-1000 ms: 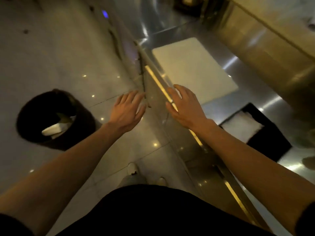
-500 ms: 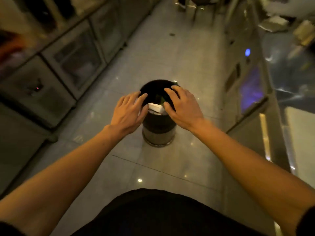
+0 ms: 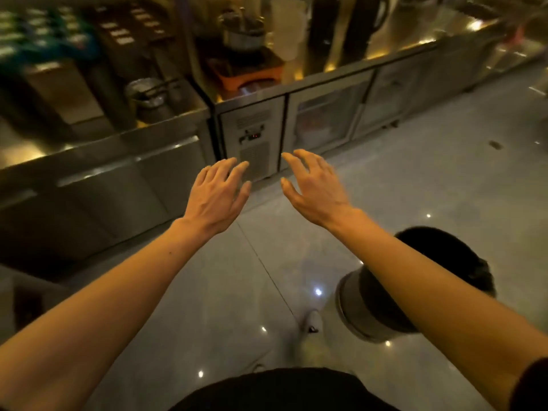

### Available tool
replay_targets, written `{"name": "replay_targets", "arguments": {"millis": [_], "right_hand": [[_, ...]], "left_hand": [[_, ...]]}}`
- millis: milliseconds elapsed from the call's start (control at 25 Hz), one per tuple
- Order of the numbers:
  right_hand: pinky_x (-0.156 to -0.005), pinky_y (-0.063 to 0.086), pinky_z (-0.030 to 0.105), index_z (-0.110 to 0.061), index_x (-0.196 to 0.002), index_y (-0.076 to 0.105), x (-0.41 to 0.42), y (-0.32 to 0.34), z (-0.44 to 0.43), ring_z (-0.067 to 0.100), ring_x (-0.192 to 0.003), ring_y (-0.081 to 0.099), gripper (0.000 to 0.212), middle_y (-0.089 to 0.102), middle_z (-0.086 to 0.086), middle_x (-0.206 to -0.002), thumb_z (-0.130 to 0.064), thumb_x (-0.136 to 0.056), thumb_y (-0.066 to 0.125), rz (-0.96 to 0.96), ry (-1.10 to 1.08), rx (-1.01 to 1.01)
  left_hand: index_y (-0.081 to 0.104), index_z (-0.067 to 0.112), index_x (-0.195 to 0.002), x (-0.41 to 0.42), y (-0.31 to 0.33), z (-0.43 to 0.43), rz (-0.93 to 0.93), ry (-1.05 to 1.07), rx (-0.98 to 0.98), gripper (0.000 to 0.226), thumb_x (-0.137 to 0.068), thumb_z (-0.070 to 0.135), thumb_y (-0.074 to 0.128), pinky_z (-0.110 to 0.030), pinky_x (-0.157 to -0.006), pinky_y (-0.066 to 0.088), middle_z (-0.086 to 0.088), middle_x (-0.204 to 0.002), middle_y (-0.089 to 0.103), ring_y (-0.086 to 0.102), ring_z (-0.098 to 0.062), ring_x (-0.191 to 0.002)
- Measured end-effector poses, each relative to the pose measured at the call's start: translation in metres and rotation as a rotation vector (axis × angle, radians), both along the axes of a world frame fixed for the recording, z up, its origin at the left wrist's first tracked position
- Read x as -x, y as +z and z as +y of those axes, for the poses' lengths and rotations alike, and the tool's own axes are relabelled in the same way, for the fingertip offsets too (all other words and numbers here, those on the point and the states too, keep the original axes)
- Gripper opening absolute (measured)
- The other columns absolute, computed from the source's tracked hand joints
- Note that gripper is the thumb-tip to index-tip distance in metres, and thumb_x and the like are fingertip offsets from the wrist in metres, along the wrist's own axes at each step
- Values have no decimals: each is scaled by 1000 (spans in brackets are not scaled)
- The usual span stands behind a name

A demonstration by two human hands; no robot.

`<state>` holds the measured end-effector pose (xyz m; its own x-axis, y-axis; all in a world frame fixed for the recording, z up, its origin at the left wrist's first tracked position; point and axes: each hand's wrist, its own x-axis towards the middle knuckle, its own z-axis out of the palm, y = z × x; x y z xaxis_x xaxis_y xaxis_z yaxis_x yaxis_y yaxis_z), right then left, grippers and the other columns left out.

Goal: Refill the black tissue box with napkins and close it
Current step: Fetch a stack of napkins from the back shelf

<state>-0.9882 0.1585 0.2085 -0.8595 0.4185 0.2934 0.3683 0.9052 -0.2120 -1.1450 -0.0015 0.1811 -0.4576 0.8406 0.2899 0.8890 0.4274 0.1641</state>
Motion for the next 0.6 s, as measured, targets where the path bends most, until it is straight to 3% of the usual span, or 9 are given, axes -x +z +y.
{"name": "replay_targets", "arguments": {"millis": [600], "right_hand": [[-106,39,50,-18,-144,37,327,21,88,33,-132,42,53,44,16,-144,-41,-96,44,50,616,13]], "left_hand": [[42,18,-141,205,31,24,37,622,-18,53,-99,47,26,-48,-111,34,-12,-143,48,44,-28,-133]]}}
